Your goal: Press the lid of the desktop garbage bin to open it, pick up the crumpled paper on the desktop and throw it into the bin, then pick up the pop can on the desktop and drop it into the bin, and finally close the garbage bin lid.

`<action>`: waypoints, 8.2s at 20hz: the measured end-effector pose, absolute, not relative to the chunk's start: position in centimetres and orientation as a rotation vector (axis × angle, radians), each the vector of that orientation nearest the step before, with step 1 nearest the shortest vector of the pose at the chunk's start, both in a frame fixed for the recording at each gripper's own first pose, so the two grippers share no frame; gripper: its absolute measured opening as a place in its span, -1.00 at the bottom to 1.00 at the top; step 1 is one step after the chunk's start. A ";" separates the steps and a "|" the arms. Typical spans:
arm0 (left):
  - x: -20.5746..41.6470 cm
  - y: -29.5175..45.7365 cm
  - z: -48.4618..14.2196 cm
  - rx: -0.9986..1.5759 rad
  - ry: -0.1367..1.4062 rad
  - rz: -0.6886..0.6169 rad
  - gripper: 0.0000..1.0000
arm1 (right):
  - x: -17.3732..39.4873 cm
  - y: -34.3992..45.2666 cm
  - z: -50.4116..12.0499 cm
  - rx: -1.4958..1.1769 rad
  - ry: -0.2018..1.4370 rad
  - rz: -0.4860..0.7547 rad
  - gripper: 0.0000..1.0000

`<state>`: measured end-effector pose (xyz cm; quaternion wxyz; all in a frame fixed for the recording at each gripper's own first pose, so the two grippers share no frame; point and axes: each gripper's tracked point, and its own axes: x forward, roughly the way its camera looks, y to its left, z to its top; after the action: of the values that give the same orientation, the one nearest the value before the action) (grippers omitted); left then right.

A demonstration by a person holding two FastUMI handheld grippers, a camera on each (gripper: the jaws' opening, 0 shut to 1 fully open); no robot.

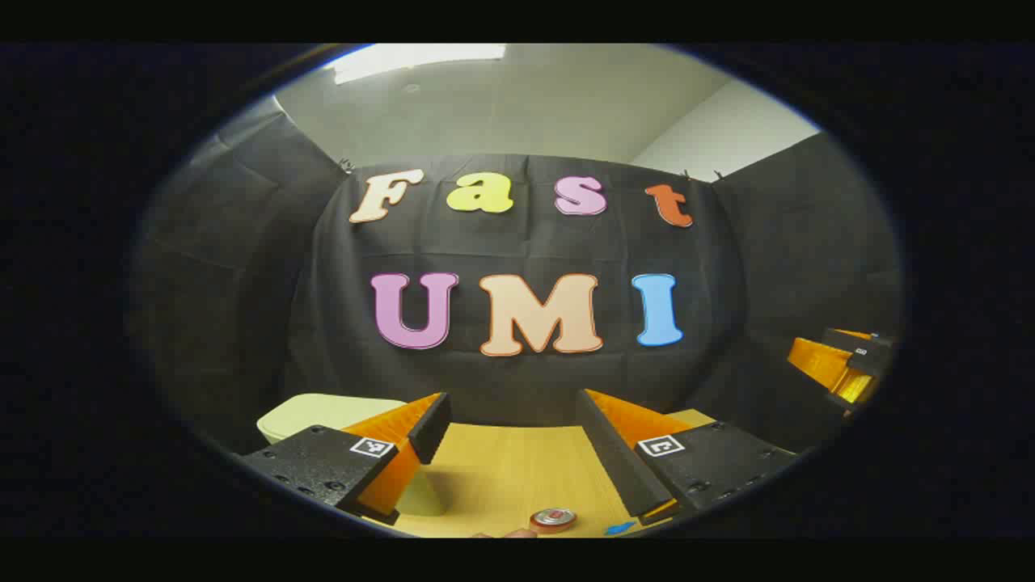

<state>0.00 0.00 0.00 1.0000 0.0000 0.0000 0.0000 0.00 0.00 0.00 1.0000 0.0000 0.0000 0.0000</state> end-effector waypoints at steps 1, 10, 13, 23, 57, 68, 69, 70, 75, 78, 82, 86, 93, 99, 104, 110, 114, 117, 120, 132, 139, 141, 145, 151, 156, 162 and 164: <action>0.2 0.0 0.3 0.011 -0.012 0.004 0.87 | 0.2 0.0 -0.2 -0.001 0.003 0.003 0.94; 1.0 0.3 -0.3 0.017 -0.006 0.036 0.84 | 1.4 1.2 -2.0 0.023 0.048 0.038 0.94; 1.2 0.1 -0.7 0.021 0.005 0.038 0.84 | 1.7 1.4 -2.2 0.025 0.052 0.050 0.94; 1.5 0.7 -0.6 0.045 -0.003 0.041 0.60 | 2.3 2.2 -2.6 0.006 0.059 0.080 0.94; 1.2 21.8 -11.5 0.036 0.242 0.313 -1.00 | 1.5 15.4 -5.4 -0.073 0.119 0.173 0.96; 1.0 21.4 -11.2 0.061 0.169 0.277 -1.00 | 1.0 15.3 -6.0 -0.045 0.152 0.181 0.96; 0.9 21.3 -11.1 0.051 0.171 0.275 -1.00 | 1.1 15.0 -6.1 -0.047 0.157 0.183 0.96; 0.6 21.3 -11.0 0.043 0.174 0.284 -1.00 | 1.1 14.6 -6.1 -0.052 0.160 0.181 0.96; -0.3 20.2 -7.3 0.077 0.101 0.294 -1.00 | 1.3 13.6 -7.0 -0.056 0.187 0.206 0.96; -0.6 18.8 -4.7 0.071 0.049 0.272 -0.70 | 1.5 12.9 -8.0 -0.067 0.208 0.221 0.96; -1.5 17.2 -2.9 0.082 0.021 0.260 -0.06 | 1.8 12.6 -10.4 -0.081 0.252 0.250 0.96; -2.5 15.9 -1.0 0.107 -0.014 0.256 0.65 | 1.7 12.5 -14.5 -0.116 0.333 0.288 0.96; -3.7 14.5 1.2 0.107 -0.050 0.261 0.80 | -0.1 10.9 -25.5 -0.198 0.581 0.332 0.96; -4.7 14.9 2.1 0.131 -0.062 0.291 0.80 | -3.0 9.4 -33.0 -0.244 0.798 0.373 0.97; -5.4 15.7 2.6 0.142 -0.063 0.319 0.72 | -5.7 8.6 -37.2 -0.311 0.933 0.400 0.99; -6.1 16.5 2.5 0.149 -0.054 0.334 0.72 | -8.5 8.7 -40.5 -0.296 1.090 0.447 0.85; -6.2 16.8 2.5 0.154 -0.049 0.338 0.73 | -8.6 9.1 -40.5 -0.270 1.090 0.469 0.05; -6.3 16.9 2.5 0.151 -0.051 0.335 0.82 | -9.3 9.8 -40.4 -0.267 1.098 0.513 -0.43; -6.2 17.1 2.2 0.147 -0.050 0.334 0.82 | -9.3 9.9 -40.1 -0.259 1.082 0.511 -0.68; -6.3 18.6 0.9 0.123 -0.026 0.316 0.82 | 0.3 15.5 -28.5 -0.176 0.735 0.484 -0.67; -6.9 20.8 0.0 0.124 -0.003 0.322 0.82 | 4.3 20.6 -21.6 -0.143 0.562 0.511 -0.67; -7.2 21.8 -0.3 0.123 0.003 0.328 0.82 | 5.1 22.4 -19.7 -0.133 0.521 0.528 -0.67; -8.2 23.9 -1.3 0.119 0.028 0.344 0.72 | 6.1 26.9 -16.9 -0.120 0.451 0.578 -0.67; -9.7 27.3 -2.7 0.121 0.060 0.373 0.72 | 7.3 33.4 -13.5 -0.098 0.366 0.648 -0.67; -10.7 29.7 -4.1 0.117 0.094 0.392 0.73 | 7.8 39.1 -11.8 -0.076 0.333 0.710 -0.67; -11.3 31.9 -5.9 0.108 0.137 0.405 0.73 | 7.5 44.3 -13.4 -0.097 0.354 0.752 -0.67; -11.2 32.2 -6.3 0.115 0.146 0.406 0.83 | 7.4 45.3 -13.9 -0.091 0.362 0.762 -0.26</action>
<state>-11.22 32.15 -6.29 0.9752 0.0572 0.0724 0.2012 7.39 45.28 -13.93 0.9113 -0.0444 0.1756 0.3697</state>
